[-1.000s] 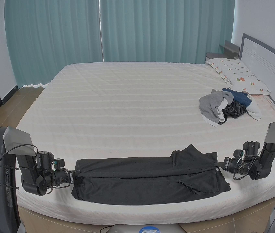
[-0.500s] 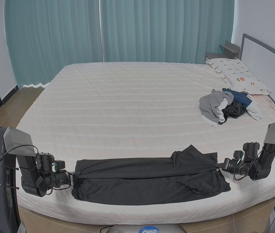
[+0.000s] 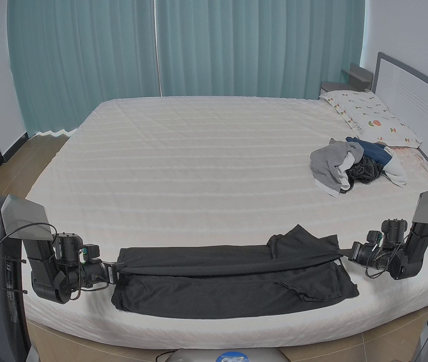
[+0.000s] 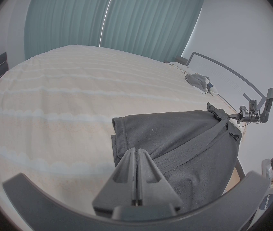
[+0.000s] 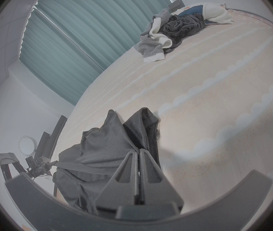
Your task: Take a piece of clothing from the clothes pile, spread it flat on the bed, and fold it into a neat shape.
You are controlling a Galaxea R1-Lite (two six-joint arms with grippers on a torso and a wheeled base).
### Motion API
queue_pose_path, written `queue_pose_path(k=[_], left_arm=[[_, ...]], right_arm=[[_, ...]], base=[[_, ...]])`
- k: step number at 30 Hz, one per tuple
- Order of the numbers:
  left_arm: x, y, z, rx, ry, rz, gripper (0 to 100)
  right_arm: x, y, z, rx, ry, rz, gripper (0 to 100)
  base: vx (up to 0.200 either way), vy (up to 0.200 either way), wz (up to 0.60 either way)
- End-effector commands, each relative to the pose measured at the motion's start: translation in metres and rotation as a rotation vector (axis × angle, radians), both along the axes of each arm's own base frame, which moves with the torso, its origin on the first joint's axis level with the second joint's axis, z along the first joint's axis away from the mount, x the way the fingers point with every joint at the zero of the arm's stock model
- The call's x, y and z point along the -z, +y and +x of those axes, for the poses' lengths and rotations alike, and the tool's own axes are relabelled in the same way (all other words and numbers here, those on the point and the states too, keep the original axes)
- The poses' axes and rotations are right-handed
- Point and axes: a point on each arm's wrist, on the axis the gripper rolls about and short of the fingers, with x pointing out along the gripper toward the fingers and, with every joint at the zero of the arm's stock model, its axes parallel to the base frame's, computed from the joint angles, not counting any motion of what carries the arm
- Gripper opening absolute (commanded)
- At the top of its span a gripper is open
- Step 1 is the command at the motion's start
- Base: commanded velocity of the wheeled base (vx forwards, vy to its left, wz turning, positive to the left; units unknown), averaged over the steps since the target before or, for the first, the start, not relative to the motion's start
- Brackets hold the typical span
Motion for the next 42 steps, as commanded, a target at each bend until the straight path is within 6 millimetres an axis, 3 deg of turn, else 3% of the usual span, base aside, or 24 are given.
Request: queue_pose_path(k=[1,17,18,23,24,32,37,38,42], left_arm=[[-0.002,-0.002,-0.001,0.006,-0.001,0.002,0],[0.009,-0.005,-0.005,0.02,0.04,0.006,0],[0.009,-0.005,-0.005,0.02,0.04,0.006,100],[0.009,-0.005,-0.004,0.02,0.037,0.006,100],[0.008,-0.005,-0.003,0.02,0.034,0.006,100],[0.005,-0.004,-0.003,0.017,0.021,0.007,100],[-0.009,0.0,-0.009,0.042,0.001,-0.025,100],[-0.019,0.003,-0.011,0.061,-0.016,-0.048,100],[-0.026,0.009,-0.009,0.048,-0.036,-0.06,100]], right_arm=[[0.002,0.0,-0.002,0.0,0.009,0.001,0],[0.005,0.003,-0.004,-0.012,0.028,-0.005,0],[0.005,0.003,-0.004,-0.012,0.028,-0.005,0],[0.007,0.004,-0.004,-0.015,0.034,-0.004,0],[0.007,0.004,-0.004,-0.015,0.033,-0.004,100],[-0.001,0.003,-0.002,-0.013,0.01,0.014,100],[-0.018,0.0,0.001,0.032,-0.015,0.07,100],[-0.027,-0.002,0.003,0.062,-0.023,0.113,100],[-0.034,-0.007,0.007,0.097,-0.036,0.155,100]], base=[[0.0,0.0,0.0],[0.0,0.0,0.0],[0.0,0.0,0.0],[0.0,0.0,0.0],[0.0,0.0,0.0],[0.0,0.0,0.0],[0.0,0.0,0.0],[0.0,0.0,0.0],[0.0,0.0,0.0]])
